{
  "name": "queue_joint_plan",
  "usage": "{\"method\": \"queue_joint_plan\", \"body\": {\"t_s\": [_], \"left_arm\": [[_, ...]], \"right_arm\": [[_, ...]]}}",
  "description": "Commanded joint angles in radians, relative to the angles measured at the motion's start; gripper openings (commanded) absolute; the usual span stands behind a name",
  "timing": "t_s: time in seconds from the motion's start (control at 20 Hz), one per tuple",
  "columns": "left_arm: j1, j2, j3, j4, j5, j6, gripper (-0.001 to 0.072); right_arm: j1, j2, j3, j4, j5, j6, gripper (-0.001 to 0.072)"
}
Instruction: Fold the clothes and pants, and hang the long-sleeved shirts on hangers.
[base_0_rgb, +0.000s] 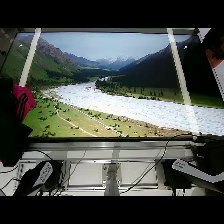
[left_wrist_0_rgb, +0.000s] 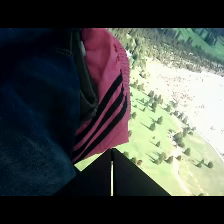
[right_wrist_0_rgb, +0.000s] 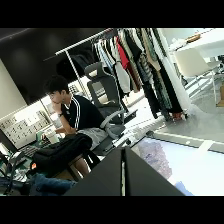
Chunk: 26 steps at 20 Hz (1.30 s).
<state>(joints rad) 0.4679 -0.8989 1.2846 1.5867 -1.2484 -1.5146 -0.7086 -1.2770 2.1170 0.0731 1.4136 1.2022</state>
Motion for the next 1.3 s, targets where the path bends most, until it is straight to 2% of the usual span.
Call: {"method": "queue_joint_plan", "body": {"t_s": [0.0, 0.25, 0.3, 0.4, 0.45, 0.6, 0.75, 0.8, 1.0, 1.25], "left_arm": [[0.001, -0.001, 0.0, -0.002, 0.007, 0.001, 0.0015], [0.001, -0.033, 0.0, 0.075, 0.011, 0.001, 0.0025], [0.001, -0.049, 0.0, 0.118, 0.012, 0.001, 0.008], [0.002, -0.089, 0.0, 0.212, 0.054, 0.0, 0.0454], [0.002, -0.11, 0.0, 0.241, 0.089, 0.0, 0.0565], [0.002, -0.171, 0.0, 0.251, 0.208, 0.001, 0.0583], [0.003, -0.212, 0.0, 0.325, 0.312, 0.001, 0.0586], [0.005, -0.218, 0.0, 0.33, 0.323, 0.001, 0.0614], [0.037, -0.217, 0.0, 0.39, 0.336, 0.0, 0.0622], [0.142, -0.219, 0.0, 0.394, 0.286, -0.003, 0.0622]], "right_arm": [[0.001, 0.001, 0.001, 0.0, 0.0, 0.0, 0.0051], [0.001, 0.001, 0.001, 0.0, 0.0, 0.0, 0.0051], [0.001, 0.001, 0.001, 0.0, 0.0, 0.0, 0.0051], [0.001, 0.001, 0.001, 0.0, 0.0, 0.0, 0.0052], [0.001, 0.001, 0.001, 0.0, 0.0, 0.0, 0.0051], [0.001, 0.001, 0.001, 0.0, 0.0, 0.0, 0.0051], [0.001, 0.001, 0.001, 0.0, 0.0, 0.0, 0.0051], [0.001, 0.001, 0.001, 0.0, 0.0, 0.0, 0.0051], [0.001, 0.001, 0.001, 0.0, 0.0, 0.0, 0.0051], [0.001, 0.001, 0.001, 0.0, 0.0, 0.0, 0.0051]]}}
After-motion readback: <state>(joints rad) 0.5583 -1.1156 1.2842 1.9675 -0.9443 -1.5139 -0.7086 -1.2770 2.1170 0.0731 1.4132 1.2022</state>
